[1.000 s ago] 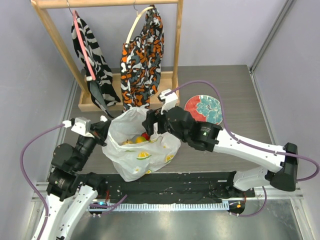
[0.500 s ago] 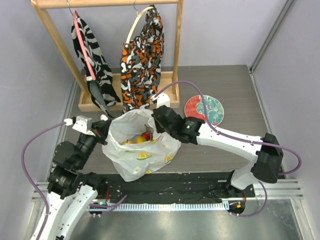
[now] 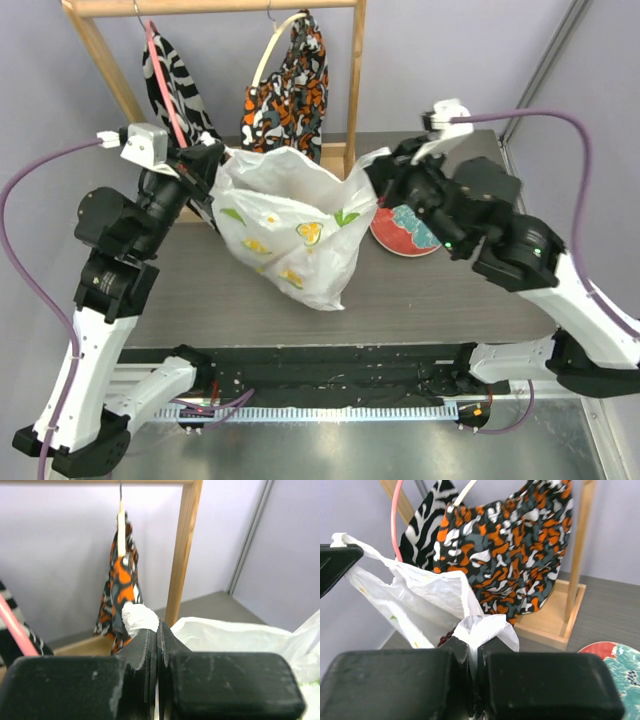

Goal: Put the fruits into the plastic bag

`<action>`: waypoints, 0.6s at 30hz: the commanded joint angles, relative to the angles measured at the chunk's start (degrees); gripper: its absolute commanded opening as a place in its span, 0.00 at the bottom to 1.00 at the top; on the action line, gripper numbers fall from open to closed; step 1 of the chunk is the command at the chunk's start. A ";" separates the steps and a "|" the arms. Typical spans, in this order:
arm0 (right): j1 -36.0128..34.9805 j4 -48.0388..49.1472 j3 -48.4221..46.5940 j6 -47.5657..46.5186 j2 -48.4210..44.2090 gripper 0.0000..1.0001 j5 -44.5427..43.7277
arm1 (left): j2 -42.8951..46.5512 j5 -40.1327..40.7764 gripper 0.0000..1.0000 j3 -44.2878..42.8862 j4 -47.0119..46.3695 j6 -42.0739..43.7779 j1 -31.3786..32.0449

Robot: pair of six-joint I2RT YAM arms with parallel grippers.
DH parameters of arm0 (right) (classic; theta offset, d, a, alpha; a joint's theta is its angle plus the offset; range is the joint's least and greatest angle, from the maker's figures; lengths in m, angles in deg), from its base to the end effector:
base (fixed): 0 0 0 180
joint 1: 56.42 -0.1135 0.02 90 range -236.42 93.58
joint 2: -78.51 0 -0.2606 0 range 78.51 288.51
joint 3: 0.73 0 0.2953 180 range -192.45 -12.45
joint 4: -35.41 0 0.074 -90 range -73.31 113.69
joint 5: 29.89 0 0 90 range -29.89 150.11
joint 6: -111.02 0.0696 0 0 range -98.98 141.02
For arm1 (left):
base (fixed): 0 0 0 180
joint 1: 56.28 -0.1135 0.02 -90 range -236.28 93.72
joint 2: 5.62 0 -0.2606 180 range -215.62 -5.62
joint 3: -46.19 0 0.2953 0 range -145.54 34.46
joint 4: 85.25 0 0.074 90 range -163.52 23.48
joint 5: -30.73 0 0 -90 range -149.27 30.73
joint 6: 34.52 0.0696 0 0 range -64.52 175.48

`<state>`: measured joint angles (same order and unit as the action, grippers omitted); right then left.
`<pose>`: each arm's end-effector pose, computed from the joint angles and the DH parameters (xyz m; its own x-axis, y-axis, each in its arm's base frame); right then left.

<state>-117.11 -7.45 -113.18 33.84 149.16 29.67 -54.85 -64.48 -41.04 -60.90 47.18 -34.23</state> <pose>0.1716 0.2337 0.5537 -0.1206 0.1759 -0.9770 -0.4892 0.8458 0.2127 0.2032 -0.0891 0.5265 0.1507 -0.2161 -0.9647 0.4825 0.8678 -0.1191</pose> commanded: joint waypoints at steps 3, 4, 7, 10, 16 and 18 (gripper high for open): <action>-0.05 -1.82 6.23 -0.79 -3.85 0.01 -7.71 | -0.25 -3.05 0.00 0.61 -4.45 0.30 0.11; 0.65 -1.82 7.46 -0.43 -4.12 0.01 -7.97 | 0.71 -2.96 0.00 3.32 -4.80 0.12 0.11; 3.02 -1.82 12.99 1.50 -3.95 0.01 -6.40 | 2.38 -2.26 0.00 7.90 -7.07 -1.02 0.11; 6.89 -1.82 16.16 2.82 -2.98 0.01 -4.11 | 3.53 -1.65 0.00 12.21 -7.70 -1.29 0.11; 10.41 -1.82 19.69 4.32 -1.31 0.01 -1.47 | 2.56 -0.86 0.00 16.62 -6.39 -0.50 0.11; 10.41 -1.82 20.04 4.58 -1.04 0.02 -1.12 | 2.65 -0.33 0.00 16.97 -4.72 -0.58 0.11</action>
<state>-106.73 -11.25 -92.70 36.66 149.93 27.23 -52.89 -66.14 -24.04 -63.48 46.55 -34.21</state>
